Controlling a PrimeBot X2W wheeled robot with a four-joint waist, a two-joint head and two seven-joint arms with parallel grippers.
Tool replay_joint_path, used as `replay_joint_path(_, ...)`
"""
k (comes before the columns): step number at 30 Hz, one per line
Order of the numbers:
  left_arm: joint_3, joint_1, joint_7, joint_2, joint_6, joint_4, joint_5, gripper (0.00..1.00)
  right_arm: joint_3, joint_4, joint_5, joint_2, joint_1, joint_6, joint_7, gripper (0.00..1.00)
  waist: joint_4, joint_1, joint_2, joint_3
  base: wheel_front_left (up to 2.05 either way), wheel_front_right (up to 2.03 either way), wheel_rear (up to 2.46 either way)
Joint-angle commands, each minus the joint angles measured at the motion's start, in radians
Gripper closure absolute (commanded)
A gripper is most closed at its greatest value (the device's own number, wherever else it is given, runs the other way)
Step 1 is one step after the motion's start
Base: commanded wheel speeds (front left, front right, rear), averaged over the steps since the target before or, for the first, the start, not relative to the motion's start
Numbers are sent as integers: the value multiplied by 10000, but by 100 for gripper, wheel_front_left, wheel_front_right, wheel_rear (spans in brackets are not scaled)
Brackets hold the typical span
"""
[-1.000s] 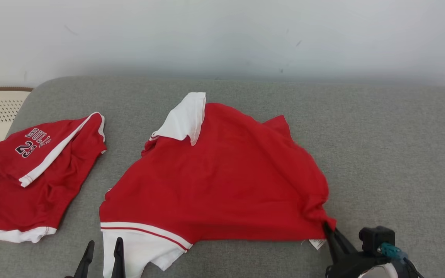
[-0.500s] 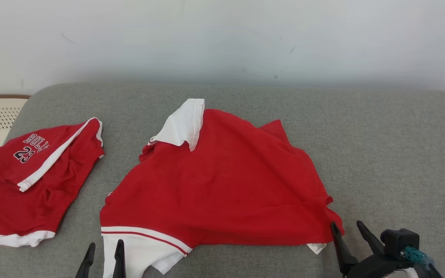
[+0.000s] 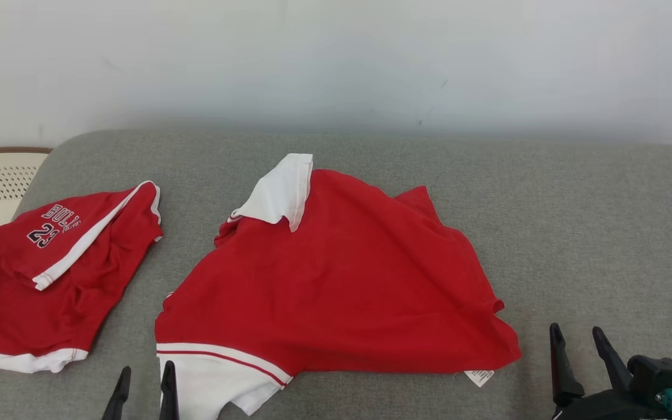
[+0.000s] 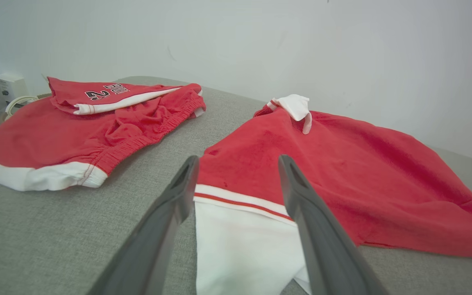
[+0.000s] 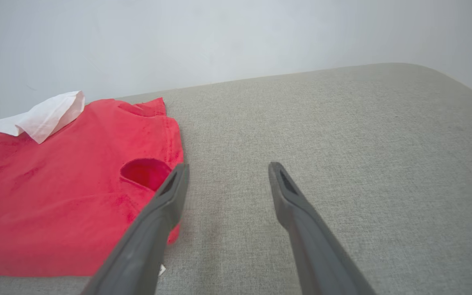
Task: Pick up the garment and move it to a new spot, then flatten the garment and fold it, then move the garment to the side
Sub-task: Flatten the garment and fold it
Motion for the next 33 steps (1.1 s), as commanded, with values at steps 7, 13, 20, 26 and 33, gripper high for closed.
replay_joint_path(7, 433, 226, -44, 6, 80, -239, 231, 0, -217, 164, -148, 233, 40, 1, -724, 0, -191, 0, 0, -148, 0, 0, 0)
replay_joint_path(13, 746, 431, -44, 42, 177, -422, 800, 0, -164, 340, 48, 359, 64, 1, -1147, 0, -302, 0, 0, -357, 0, 0, 0)
replay_joint_path(20, 1037, 619, -44, 92, 180, -626, 1177, 0, 217, 475, 176, 360, 57, 1, -1293, 0, -389, 0, 0, -547, 0, 0, 0)
replay_joint_path(26, 1204, 670, -44, 67, 146, -676, 1185, 0, 889, 414, 517, 87, 30, 1, -1410, 0, -461, 0, 0, -650, 0, 0, 0)
replay_joint_path(33, 1197, 637, -44, 45, 97, -599, 1205, 0, 1312, 509, 779, -111, -55, 1, -1549, 0, -529, 0, 0, -672, 0, 0, 0)
